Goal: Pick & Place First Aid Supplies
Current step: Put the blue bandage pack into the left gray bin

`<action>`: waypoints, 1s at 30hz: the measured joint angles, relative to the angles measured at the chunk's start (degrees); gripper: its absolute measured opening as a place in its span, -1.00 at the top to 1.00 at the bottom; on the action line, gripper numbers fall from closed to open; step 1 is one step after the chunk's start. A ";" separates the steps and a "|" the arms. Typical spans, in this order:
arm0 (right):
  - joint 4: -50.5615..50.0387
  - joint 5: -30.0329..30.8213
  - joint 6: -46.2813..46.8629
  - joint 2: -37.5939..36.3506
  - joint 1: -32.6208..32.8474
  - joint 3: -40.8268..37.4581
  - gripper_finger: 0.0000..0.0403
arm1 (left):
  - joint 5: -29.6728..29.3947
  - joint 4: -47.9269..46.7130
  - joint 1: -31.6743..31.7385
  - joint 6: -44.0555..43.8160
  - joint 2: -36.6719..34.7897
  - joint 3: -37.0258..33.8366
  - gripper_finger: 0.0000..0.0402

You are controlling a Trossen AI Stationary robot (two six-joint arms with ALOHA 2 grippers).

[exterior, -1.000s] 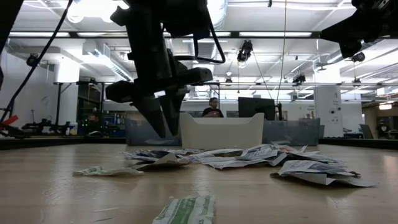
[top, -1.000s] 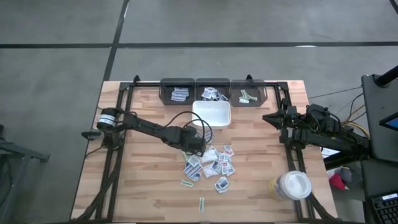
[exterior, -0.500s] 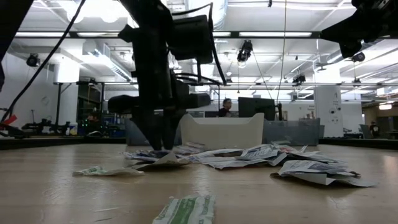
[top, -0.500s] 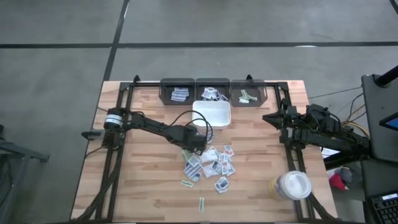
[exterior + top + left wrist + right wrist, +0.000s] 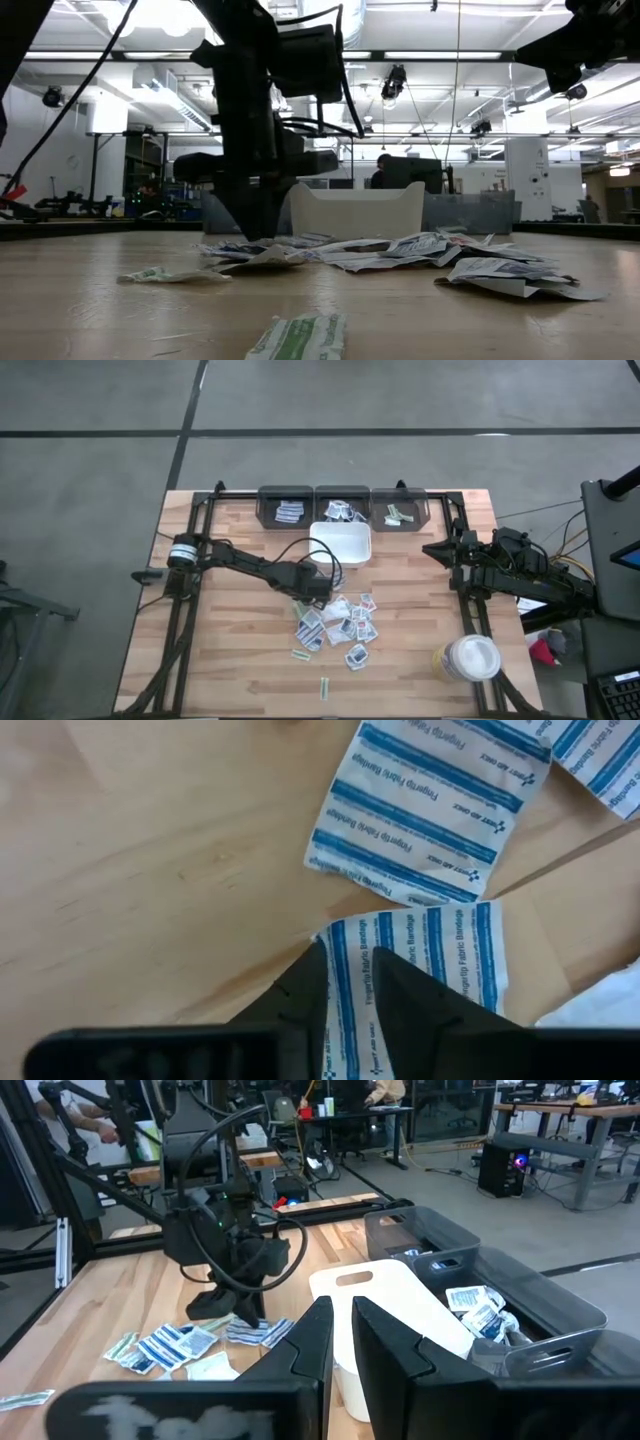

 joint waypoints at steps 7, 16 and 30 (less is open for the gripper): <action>0.01 0.00 0.01 0.00 0.00 0.00 0.81 | -0.70 -0.29 -0.02 -0.02 -0.08 -0.10 0.85; 0.01 0.00 0.01 0.00 0.00 0.00 0.81 | -2.44 -2.96 -0.04 1.60 0.08 2.44 0.99; 0.00 0.00 0.01 0.00 0.01 -0.01 0.81 | -1.53 -6.38 -0.04 5.28 -1.56 5.96 1.00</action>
